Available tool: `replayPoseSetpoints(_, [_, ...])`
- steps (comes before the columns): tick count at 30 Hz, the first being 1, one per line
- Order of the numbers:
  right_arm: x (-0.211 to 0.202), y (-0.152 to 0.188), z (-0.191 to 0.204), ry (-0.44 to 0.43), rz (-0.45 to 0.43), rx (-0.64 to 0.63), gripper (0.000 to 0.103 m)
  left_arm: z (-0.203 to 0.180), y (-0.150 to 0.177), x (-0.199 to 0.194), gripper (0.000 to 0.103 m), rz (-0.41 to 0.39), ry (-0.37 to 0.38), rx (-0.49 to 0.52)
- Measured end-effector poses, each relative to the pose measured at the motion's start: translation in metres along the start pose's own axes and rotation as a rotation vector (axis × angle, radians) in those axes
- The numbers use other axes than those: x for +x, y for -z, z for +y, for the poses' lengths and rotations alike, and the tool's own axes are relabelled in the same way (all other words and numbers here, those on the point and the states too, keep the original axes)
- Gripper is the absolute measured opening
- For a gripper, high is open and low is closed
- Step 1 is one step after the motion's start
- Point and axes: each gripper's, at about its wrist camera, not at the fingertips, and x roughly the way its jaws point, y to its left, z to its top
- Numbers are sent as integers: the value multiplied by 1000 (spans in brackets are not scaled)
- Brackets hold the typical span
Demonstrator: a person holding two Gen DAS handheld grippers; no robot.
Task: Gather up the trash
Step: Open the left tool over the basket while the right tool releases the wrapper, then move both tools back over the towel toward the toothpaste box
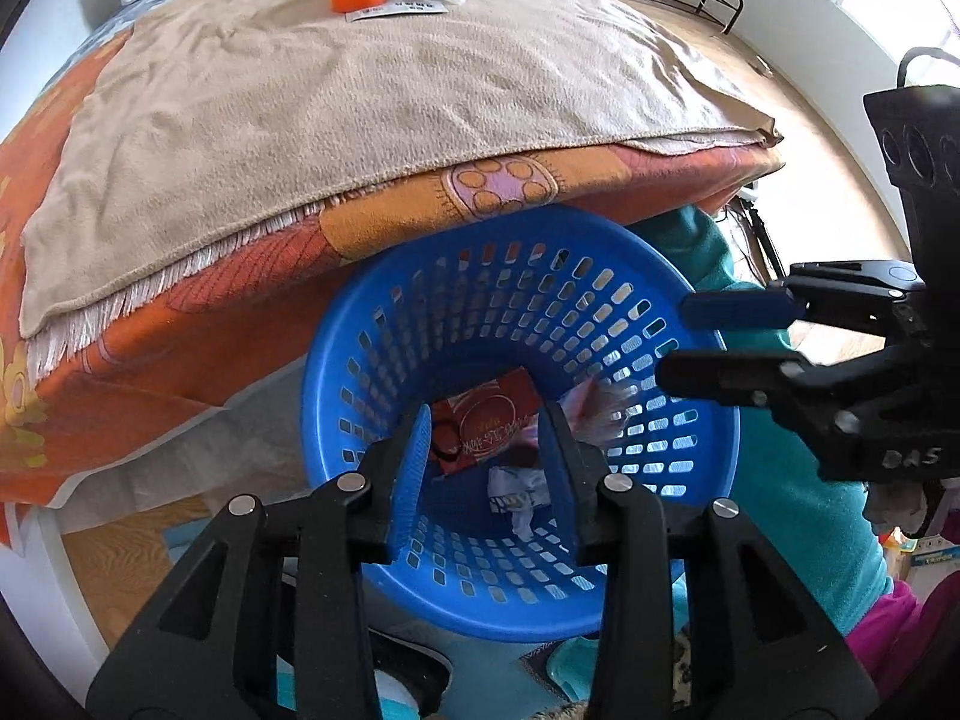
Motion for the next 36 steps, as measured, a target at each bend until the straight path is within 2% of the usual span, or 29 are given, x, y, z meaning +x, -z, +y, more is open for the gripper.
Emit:
replayPoseSetpoints(1, [0,0,-1,-5,-3,9,48,0,0,0,40,2,-1,0])
replayPoseSetpoints(3, [-1,-1,-2,-7,-7,18,48,0,0,0,46,1,-4,0])
replayPoseSetpoints(7, [-3,-3,-2,-1,-13,21,48,0,-2,0,48,-2,-2,-4])
replayPoseSetpoints(10, [-4,-4,-3,9,-17,26,48,1,-2,-1,55,-5,-8,-7])
replayPoseSetpoints(19, [-7,-10,-8,37,-26,29,49,7,-12,-6,55,-19,-13,-30])
replayPoseSetpoints(22, [-10,-16,-10,52,-38,27,56,11,-18,-9,55,-28,-16,-39])
replayPoseSetpoints(34, [-32,-55,-29,94,-124,56,62,34,-69,-28,56,-98,-16,-106])
replayPoseSetpoints(36, [-37,-64,-34,103,-141,68,64,38,-79,-30,60,-115,-21,-113])
